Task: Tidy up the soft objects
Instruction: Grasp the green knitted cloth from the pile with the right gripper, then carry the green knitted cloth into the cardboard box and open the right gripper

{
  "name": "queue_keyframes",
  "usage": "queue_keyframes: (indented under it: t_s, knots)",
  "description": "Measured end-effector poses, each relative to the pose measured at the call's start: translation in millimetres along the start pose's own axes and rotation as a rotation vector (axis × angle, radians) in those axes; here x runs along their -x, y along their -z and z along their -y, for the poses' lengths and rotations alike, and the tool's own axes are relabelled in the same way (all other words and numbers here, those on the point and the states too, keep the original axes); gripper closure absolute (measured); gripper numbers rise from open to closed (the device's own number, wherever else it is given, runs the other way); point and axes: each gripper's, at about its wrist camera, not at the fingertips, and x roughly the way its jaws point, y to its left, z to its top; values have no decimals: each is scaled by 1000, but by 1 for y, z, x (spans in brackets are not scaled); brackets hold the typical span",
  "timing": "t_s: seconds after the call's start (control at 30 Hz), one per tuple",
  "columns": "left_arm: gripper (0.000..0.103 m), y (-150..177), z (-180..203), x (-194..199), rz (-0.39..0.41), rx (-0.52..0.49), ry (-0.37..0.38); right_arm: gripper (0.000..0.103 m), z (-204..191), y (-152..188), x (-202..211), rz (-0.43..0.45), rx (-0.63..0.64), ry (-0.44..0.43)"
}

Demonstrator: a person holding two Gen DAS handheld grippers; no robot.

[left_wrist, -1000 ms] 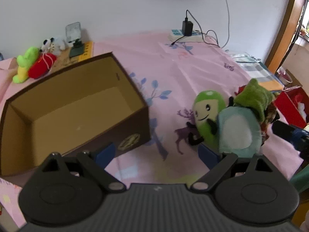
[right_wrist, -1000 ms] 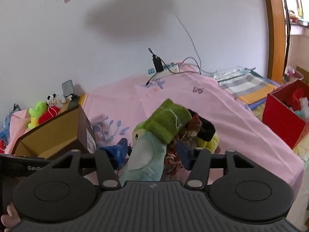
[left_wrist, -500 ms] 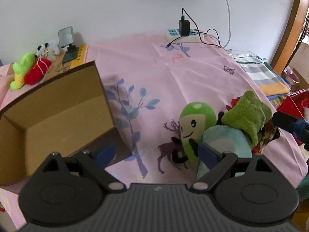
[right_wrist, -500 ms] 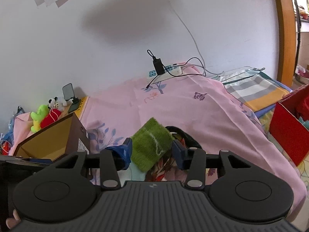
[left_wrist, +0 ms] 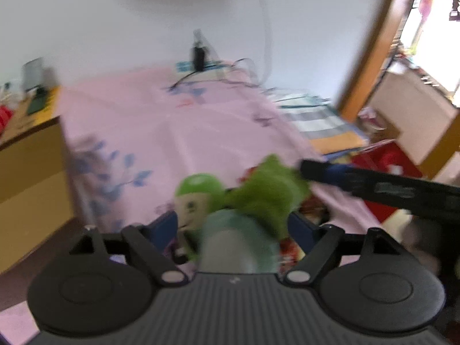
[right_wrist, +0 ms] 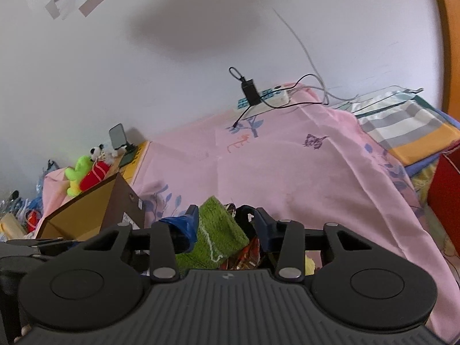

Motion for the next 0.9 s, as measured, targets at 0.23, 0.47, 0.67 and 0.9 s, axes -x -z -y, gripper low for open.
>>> queue_keyframes:
  t_s: [0.23, 0.47, 0.67, 0.9]
  knots:
    - [56, -2, 20, -21, -21, -32, 88, 86, 8, -2, -9, -56, 5, -106]
    - [94, 2, 19, -35, -35, 10, 81, 99, 18, 0, -14, -77, 18, -146]
    - [96, -1, 12, -18, 15, 33, 99, 103, 24, 2, -11, -72, -19, -161]
    - [97, -16, 1, 19, 124, 11, 120, 103, 7, -12, 5, -7, -30, -230]
